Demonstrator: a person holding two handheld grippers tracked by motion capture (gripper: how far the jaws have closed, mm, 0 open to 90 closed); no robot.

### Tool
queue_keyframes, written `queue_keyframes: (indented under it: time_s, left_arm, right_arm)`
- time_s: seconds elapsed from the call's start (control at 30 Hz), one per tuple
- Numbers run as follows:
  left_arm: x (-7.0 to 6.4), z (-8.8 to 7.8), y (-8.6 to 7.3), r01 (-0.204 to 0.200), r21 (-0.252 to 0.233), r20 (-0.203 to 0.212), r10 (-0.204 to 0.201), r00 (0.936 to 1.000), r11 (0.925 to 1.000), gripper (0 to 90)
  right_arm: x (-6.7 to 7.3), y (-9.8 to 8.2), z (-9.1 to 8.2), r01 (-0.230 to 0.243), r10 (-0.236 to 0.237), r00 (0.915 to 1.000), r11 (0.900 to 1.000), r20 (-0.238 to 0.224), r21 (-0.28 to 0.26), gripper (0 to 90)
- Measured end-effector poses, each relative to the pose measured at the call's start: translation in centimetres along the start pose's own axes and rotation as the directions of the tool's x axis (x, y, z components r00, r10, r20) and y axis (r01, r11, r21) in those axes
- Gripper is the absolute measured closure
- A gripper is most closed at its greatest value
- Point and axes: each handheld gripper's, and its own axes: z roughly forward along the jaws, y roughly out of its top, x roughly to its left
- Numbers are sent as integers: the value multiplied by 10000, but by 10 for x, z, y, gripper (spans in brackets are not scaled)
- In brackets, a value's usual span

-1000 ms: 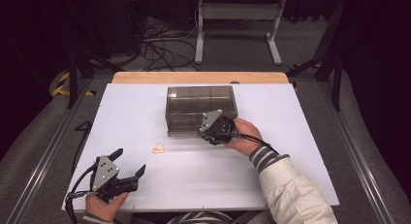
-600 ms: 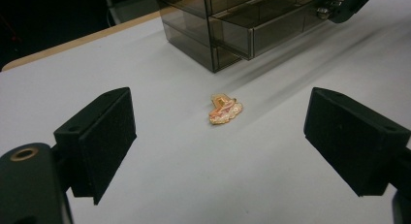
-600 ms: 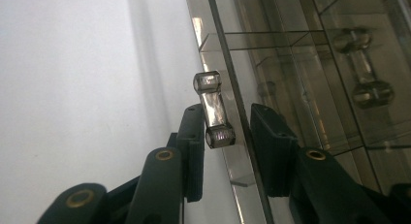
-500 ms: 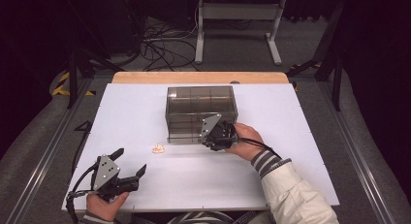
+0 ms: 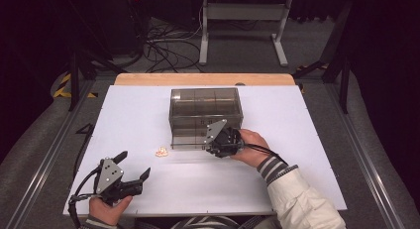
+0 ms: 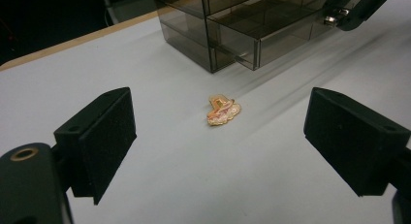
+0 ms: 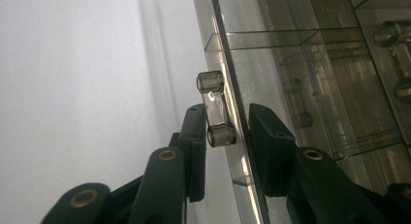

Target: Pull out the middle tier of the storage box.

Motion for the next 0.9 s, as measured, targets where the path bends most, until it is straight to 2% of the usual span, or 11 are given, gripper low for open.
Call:
queue_keyframes:
  time_s: [0.37,0.43,0.67,0.8,0.9]
  left_arm:
    - [0,1,0,3,6,7,-3,10000,10000,124]
    - [0,1,0,-11,2,6,11,10000,10000,127]
    - [1,2,0,94,-145,106,-93,9999,9999,133]
    - [4,3,1,213,-138,162,-210,9996,9997,128]
    - [6,4,3,168,-171,210,-165,9996,9997,133]
  right_arm:
    - [1,-1,1,64,-63,10000,10000,-39,54,694]
    - [2,-2,2,-62,62,10000,10000,-26,29,695]
    - [1,-3,4,-25,27,9998,9999,-221,109,679]
    - [0,-4,2,-258,253,9990,9996,-368,-150,639]
    - [0,-6,-5,-491,482,9986,9977,-210,-462,603]
